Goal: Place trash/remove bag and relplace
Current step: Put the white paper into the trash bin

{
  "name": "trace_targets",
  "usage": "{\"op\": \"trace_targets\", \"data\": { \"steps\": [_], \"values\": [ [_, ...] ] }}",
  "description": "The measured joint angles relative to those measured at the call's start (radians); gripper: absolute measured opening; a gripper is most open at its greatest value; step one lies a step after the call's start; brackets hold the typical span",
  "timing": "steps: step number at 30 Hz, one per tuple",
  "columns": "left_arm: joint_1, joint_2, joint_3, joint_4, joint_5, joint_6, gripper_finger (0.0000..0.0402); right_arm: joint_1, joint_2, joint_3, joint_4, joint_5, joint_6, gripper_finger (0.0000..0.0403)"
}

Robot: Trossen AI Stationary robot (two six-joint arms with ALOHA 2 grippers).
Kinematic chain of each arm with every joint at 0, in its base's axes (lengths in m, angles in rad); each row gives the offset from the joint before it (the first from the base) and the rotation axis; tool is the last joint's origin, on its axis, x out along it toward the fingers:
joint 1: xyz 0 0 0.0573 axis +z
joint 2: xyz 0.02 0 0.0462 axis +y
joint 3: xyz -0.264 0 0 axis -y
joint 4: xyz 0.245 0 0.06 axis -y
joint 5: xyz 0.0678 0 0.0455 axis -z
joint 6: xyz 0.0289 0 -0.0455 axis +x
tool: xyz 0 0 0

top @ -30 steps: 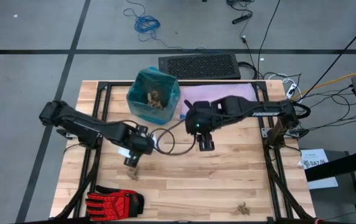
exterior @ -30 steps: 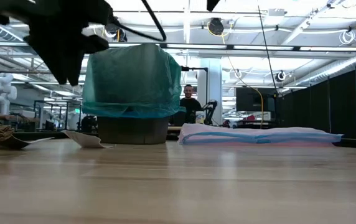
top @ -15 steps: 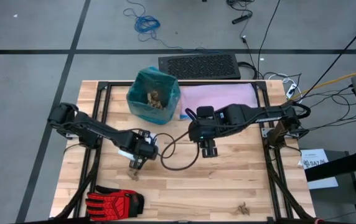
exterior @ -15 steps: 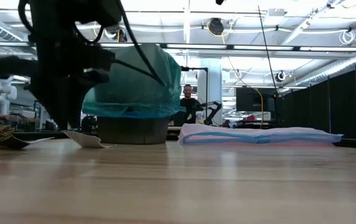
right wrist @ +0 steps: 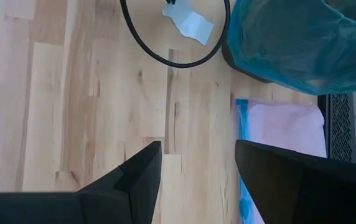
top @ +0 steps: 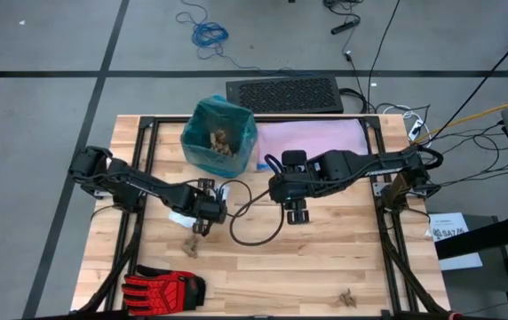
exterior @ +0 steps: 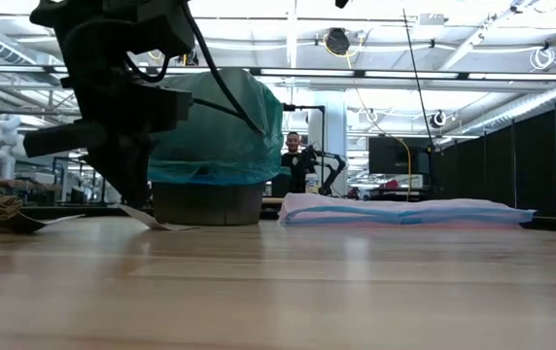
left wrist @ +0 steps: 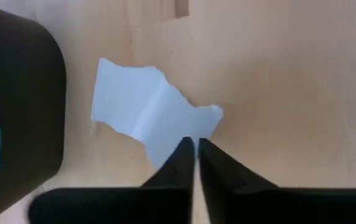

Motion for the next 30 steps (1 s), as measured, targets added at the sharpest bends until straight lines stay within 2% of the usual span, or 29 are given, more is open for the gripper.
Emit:
{"op": "trace_targets", "data": {
  "steps": [6,12,19,25,30],
  "values": [
    [0.0,0.001,0.0,-0.009,-0.011,0.008,0.0003,0.017,0.0,0.0,0.0,0.0,0.013,0.0196],
    [-0.019,-0.004,0.008,-0.071,-0.025,0.01,0.0016,0.037,0.0,0.0,0.0,0.0,0.017,0.0196],
    [-0.036,-0.004,0.008,-0.063,-0.031,0.028,0.0084,0.043,0.0,0.0,0.0,0.001,0.017,0.0196],
    [-0.023,-0.004,-0.036,0.008,-0.105,0.066,0.0152,0.042,0.0,0.0,0.0,0.001,0.018,0.0196],
    [0.012,-0.004,-0.078,0.062,-0.106,0.087,0.0154,0.042,0.0,0.0,0.0,0.001,0.023,0.0196]
  ]
}}
